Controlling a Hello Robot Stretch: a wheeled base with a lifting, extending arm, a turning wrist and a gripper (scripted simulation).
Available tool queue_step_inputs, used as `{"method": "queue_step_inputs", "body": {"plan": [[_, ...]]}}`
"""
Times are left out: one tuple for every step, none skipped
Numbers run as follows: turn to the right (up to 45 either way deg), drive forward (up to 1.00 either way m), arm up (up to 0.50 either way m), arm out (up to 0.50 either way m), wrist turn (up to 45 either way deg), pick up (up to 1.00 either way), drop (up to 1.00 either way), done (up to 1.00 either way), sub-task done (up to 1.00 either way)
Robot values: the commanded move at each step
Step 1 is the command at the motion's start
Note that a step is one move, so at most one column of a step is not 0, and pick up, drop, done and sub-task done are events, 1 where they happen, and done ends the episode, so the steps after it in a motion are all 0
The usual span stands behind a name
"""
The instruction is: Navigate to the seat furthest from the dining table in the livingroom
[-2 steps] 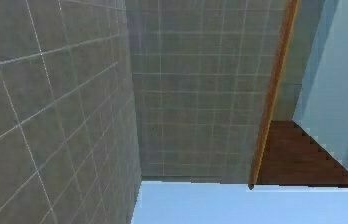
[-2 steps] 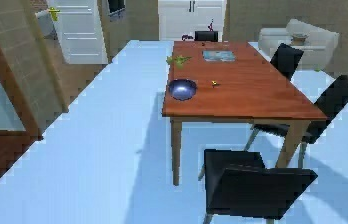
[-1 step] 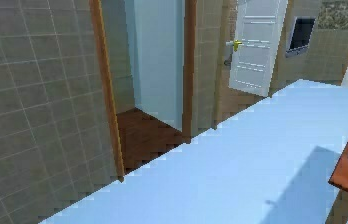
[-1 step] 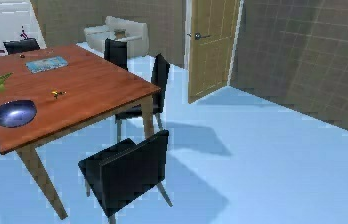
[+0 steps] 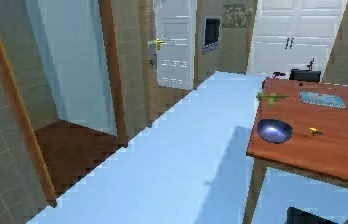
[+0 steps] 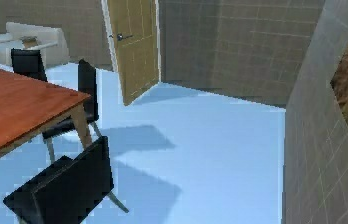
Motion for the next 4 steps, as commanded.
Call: {"method": "queue_step_inputs", "body": {"plan": [[0.0, 0.95, 0.00, 0.00, 0.0, 0.00, 0.00, 0.00, 0.00], [18.0, 0.00, 0.00, 0.00, 0.0, 0.00, 0.00, 0.00, 0.00], [0.0, 1.00, 0.00, 0.00, 0.0, 0.00, 0.00, 0.00, 0.00], [0.0, 1.00, 0.00, 0.00, 0.0, 0.00, 0.00, 0.00, 0.00]]}}
